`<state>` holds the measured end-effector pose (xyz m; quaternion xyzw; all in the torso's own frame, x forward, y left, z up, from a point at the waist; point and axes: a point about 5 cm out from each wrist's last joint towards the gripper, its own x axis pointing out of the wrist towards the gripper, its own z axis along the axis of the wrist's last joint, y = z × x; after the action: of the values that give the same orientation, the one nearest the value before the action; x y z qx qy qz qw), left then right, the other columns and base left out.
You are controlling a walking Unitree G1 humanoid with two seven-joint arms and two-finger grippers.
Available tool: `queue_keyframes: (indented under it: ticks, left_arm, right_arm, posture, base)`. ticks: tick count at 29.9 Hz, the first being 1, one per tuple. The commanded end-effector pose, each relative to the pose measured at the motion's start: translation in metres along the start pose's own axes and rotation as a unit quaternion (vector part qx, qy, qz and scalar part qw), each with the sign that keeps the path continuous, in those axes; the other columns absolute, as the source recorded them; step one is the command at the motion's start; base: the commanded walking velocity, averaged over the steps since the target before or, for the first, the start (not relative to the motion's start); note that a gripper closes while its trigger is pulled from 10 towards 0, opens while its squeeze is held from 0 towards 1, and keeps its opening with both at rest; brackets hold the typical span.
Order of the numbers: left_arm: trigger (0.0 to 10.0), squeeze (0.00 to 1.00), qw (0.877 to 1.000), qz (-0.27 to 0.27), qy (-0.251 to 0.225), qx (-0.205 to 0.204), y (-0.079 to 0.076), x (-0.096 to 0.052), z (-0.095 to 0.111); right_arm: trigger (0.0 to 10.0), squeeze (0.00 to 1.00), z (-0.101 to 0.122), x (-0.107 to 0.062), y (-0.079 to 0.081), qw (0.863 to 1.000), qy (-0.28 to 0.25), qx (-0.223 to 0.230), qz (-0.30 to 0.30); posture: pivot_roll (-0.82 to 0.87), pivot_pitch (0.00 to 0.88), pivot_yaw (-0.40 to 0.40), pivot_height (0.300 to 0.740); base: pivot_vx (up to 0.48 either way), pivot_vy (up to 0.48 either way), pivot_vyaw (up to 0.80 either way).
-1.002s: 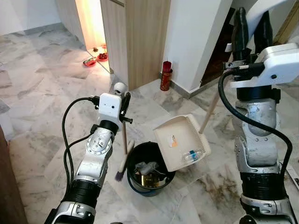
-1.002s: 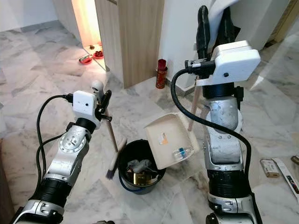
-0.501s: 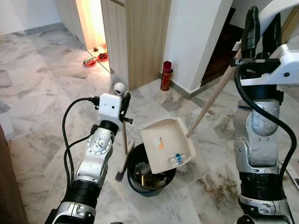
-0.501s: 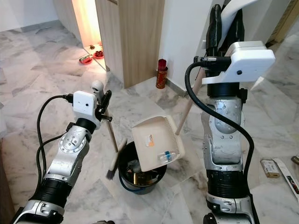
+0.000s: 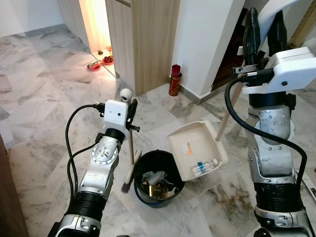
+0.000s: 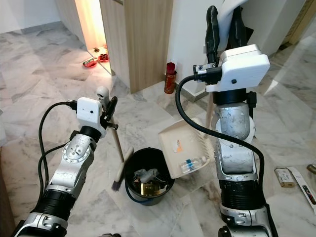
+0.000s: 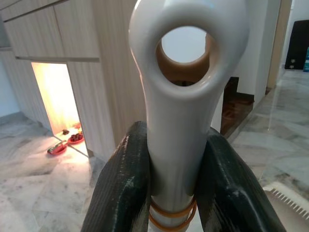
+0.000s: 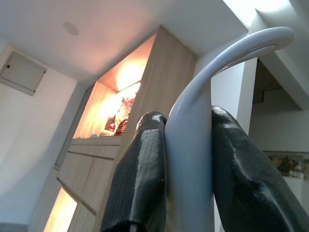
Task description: Sweep floor
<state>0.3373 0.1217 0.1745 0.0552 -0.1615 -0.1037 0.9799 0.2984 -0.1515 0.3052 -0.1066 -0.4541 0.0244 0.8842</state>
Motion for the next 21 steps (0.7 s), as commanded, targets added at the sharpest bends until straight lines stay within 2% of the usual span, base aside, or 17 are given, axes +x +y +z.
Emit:
queue_keyframes:
  ticks: [1, 7, 13, 21]
  left_arm:
    - [10.0, 0.0, 0.999, 0.002, -0.037, 0.004, 0.0, 0.003, 0.014]
    - [10.0, 0.0, 0.999, 0.002, -0.038, 0.005, 0.001, 0.002, 0.014]
    - [10.0, 0.0, 0.999, 0.001, -0.037, 0.004, 0.0, 0.002, 0.014]
    - [10.0, 0.0, 0.999, -0.002, -0.038, 0.005, 0.001, 0.001, 0.015]
  right_arm:
    - [10.0, 0.0, 0.02, 0.005, -0.002, 0.999, -0.053, 0.005, -0.006]
    - [10.0, 0.0, 0.022, 0.007, 0.0, 0.998, -0.06, 0.03, -0.01]
    - [10.0, 0.0, 0.028, 0.011, 0.008, 0.994, -0.076, 0.074, 0.009]
    - [10.0, 0.0, 0.036, 0.016, 0.026, 0.986, -0.1, 0.114, 0.064]
  posture:
    - [0.15, 0.071, -0.084, 0.74]
    - [0.15, 0.072, -0.084, 0.74]
    - [0.15, 0.075, -0.083, 0.74]
    - [0.15, 0.077, -0.083, 0.74]
  base:
    - [0.0, 0.0, 0.0]
    - [0.0, 0.0, 0.0]
    - [0.0, 0.0, 0.0]
    - [0.0, 0.0, 0.0]
